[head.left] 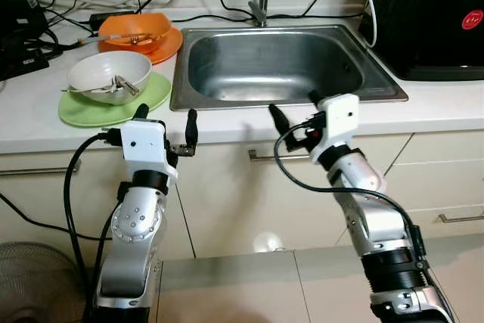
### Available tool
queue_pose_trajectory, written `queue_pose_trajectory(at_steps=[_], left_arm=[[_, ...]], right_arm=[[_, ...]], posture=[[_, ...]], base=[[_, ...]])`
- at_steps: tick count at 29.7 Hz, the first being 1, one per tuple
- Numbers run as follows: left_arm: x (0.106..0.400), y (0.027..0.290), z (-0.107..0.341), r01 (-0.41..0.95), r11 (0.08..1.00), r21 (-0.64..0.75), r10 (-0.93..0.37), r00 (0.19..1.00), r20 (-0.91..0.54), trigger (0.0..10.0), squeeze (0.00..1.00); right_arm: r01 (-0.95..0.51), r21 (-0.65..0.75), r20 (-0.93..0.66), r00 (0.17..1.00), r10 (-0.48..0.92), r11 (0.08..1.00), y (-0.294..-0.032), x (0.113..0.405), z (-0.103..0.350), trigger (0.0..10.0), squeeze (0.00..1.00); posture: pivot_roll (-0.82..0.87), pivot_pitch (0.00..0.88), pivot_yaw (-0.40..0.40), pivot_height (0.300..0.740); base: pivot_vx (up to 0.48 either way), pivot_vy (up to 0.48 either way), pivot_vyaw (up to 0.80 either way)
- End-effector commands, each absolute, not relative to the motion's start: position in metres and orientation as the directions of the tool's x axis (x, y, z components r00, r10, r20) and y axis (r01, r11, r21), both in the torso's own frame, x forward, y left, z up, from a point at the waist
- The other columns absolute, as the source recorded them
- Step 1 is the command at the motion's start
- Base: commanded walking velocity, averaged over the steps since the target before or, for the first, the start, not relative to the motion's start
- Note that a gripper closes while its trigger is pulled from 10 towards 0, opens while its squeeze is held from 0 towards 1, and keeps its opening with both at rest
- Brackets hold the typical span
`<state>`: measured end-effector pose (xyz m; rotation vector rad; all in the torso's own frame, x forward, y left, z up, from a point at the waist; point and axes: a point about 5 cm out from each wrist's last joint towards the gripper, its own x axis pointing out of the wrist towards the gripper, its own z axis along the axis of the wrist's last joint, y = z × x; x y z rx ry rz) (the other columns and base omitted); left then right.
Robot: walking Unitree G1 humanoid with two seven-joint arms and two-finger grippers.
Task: Kitchen organization
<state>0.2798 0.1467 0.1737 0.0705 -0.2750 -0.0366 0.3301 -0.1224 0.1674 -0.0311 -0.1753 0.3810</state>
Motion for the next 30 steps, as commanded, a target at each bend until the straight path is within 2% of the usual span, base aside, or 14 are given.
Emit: queue_pose_trajectory(at_steps=[1,12,30], left_arm=[[0.281,0.145,0.183,0.042,0.995,0.091,-0.069,0.947,0.314,10.0,0.0],[0.276,0.142,0.192,0.048,0.993,0.112,-0.086,0.928,0.363,10.0,0.0],[0.277,0.142,0.191,0.053,0.994,0.094,-0.084,0.929,0.36,10.0,0.0]], right_arm=[[-0.358,-0.083,0.211,0.906,0.367,0.93,-0.122,0.331,0.18,10.0,0.0],[-0.381,-0.172,0.312,0.854,0.417,0.909,-0.116,0.324,0.206,10.0,0.0],[-0.384,-0.168,0.31,0.854,0.418,0.908,-0.112,0.323,0.205,10.0,0.0]], posture=[[-0.06,0.0,0.02,0.74],[-0.06,0.0,0.027,0.74],[-0.06,0.0,0.026,0.74]], base=[[0.0,0.0,0.0],[0.026,0.0,0.0],[0.46,0.0,0.0]])
